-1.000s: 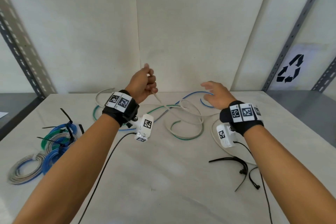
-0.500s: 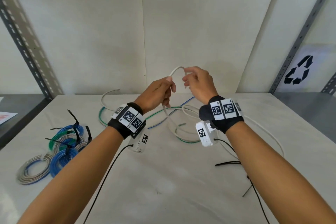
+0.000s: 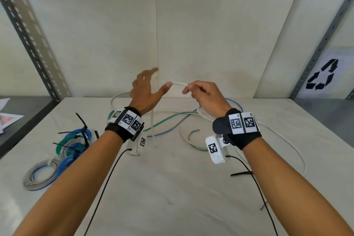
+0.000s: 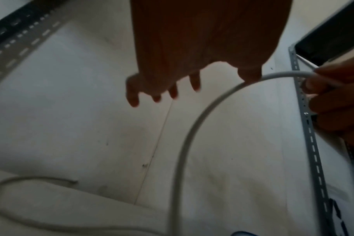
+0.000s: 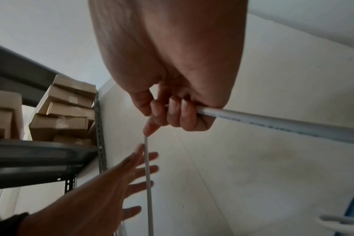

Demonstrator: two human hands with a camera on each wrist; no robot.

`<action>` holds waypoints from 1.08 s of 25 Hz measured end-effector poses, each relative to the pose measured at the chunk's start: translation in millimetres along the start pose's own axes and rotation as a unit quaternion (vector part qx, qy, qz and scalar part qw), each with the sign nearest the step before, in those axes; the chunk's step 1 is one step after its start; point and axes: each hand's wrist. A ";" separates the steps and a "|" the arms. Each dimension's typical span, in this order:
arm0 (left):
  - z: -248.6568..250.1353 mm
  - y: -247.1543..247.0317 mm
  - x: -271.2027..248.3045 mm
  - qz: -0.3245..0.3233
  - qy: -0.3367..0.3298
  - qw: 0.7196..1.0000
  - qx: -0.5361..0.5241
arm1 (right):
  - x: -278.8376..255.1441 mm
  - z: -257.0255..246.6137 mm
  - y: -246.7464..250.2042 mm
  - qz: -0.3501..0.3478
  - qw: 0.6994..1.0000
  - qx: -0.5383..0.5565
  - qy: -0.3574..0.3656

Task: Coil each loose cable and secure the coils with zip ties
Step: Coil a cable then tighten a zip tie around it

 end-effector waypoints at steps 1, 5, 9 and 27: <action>-5.6 -0.7 0.1 -0.060 -0.010 0.997 -0.039 | -0.2 0.1 -0.1 0.013 1.000 0.022 -0.004; 3.0 -9.5 -7.8 -0.110 0.077 0.921 -0.367 | 5.8 8.1 2.0 0.107 0.990 0.094 -0.014; 10.1 -6.7 6.1 0.019 0.215 0.731 -0.648 | -2.1 14.6 -9.7 0.080 0.989 0.119 -0.044; 25.7 -17.7 -19.8 -0.021 -0.066 0.986 -0.152 | -0.4 13.6 -24.8 0.091 0.993 0.055 0.052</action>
Point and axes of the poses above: each hand's wrist, its own x-axis towards the middle knuckle, its own y-axis out of the back of the hand, z = x × y, and after that the axes turned 4 degrees about -z, right-handed
